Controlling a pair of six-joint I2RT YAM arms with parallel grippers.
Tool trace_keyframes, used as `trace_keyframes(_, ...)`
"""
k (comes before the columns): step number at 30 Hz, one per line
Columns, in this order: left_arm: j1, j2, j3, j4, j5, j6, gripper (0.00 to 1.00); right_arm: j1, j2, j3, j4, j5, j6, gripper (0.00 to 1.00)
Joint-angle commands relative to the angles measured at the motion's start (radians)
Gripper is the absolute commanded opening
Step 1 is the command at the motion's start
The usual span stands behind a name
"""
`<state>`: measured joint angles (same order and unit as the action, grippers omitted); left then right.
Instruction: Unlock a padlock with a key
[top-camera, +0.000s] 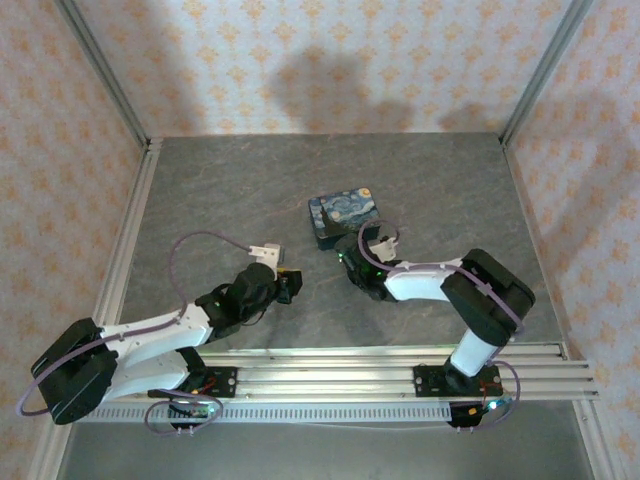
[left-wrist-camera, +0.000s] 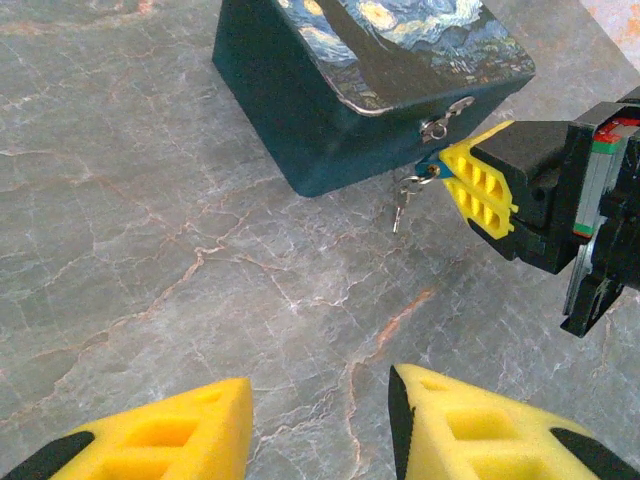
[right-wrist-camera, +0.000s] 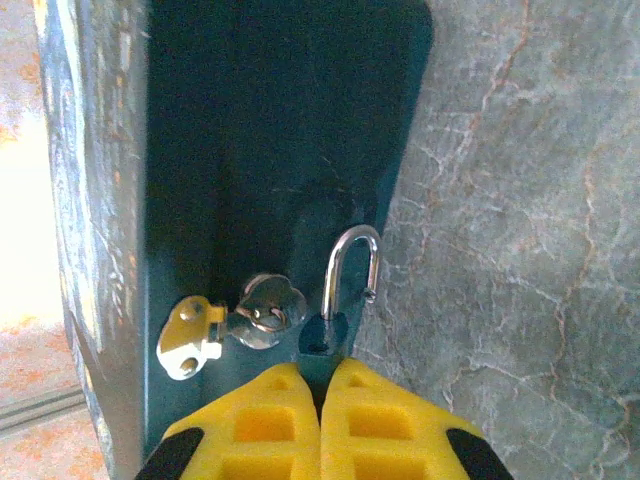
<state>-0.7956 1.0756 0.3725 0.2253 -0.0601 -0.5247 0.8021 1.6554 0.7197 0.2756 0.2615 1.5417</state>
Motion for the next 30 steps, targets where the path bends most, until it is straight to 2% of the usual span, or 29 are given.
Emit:
trace_keyframes(1,0.010,-0.034,-0.021,-0.032,-0.039,0.006,0.41,0.002,-0.081,0.030,-0.049,0.015,-0.058,0.00)
trace_keyframes(10,0.012,-0.049,-0.030,-0.040,-0.052,0.006,0.42,0.002,-0.187,-0.019,-0.098,0.139,-0.068,0.00)
trace_keyframes(15,0.011,-0.049,-0.013,-0.061,-0.050,0.015,0.43,-0.013,-0.215,-0.015,-0.137,0.120,-0.126,0.00)
trace_keyframes(18,0.013,-0.066,0.023,-0.136,-0.060,0.044,0.45,-0.066,-0.274,0.005,-0.232,0.042,-0.270,0.00)
trace_keyframes(21,0.029,-0.087,0.083,-0.252,-0.093,0.081,0.56,-0.126,-0.353,0.054,-0.398,-0.048,-0.469,0.00)
trace_keyframes(22,0.041,-0.091,0.106,-0.297,-0.106,0.087,0.92,-0.144,-0.377,0.078,-0.468,-0.078,-0.535,0.00)
trace_keyframes(23,0.058,-0.092,0.131,-0.338,-0.118,0.089,1.00,-0.163,-0.399,0.101,-0.540,-0.108,-0.600,0.00)
trace_keyframes(26,0.119,-0.081,0.198,-0.430,-0.116,0.096,1.00,-0.204,-0.452,0.138,-0.691,-0.224,-0.767,0.00)
trace_keyframes(30,0.174,-0.040,0.282,-0.517,-0.112,0.111,1.00,-0.219,-0.506,0.129,-0.784,-0.411,-0.924,0.00)
